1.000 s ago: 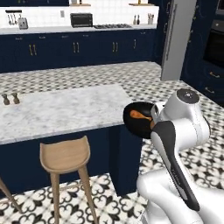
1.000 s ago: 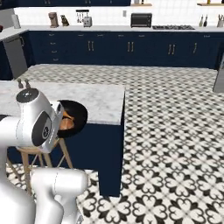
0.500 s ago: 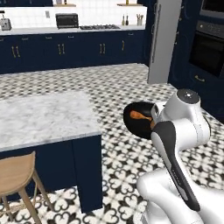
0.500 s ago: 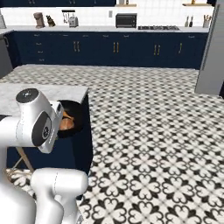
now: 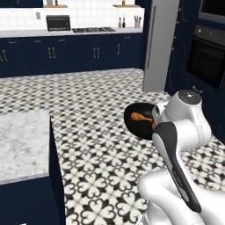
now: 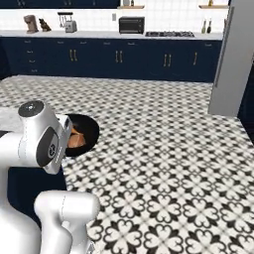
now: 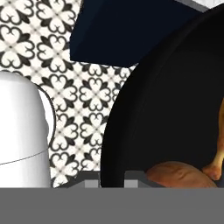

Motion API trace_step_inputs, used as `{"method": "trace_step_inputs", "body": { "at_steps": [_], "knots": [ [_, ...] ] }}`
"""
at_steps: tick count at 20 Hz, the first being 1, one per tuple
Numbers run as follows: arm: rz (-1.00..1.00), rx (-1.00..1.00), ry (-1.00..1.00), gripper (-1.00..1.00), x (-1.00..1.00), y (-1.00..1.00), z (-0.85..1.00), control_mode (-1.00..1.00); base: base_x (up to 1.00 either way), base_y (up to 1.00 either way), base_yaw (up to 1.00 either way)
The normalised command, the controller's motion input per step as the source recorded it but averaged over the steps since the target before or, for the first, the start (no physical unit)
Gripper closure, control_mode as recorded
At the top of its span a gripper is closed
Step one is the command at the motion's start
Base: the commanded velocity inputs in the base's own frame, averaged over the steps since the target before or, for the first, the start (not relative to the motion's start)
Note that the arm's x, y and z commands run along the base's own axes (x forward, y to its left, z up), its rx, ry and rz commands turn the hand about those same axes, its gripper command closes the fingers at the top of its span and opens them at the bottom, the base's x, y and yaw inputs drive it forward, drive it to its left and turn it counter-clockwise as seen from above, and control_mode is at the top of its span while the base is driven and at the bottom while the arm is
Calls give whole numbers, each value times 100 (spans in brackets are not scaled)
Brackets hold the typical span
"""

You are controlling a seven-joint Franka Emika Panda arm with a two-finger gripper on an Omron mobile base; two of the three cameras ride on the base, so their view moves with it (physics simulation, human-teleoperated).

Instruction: Pick the chicken drumstick and onion from their plates and place them in the bowl. Then put the bowl in the fridge.

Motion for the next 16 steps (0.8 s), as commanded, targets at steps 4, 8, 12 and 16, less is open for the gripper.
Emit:
{"method": "trace_step_inputs", "body": {
  "at_steps": [4,8,12,16],
  "knots": [
    [0,0,0,100,0,0,0,100,100,-91,0],
    [0,0,0,100,0,0,0,100,100,-36,0],
    [0,0,0,100,0,0,0,100,100,-21,7],
    [0,0,0,100,0,0,0,100,100,3,12]
  ]
}}
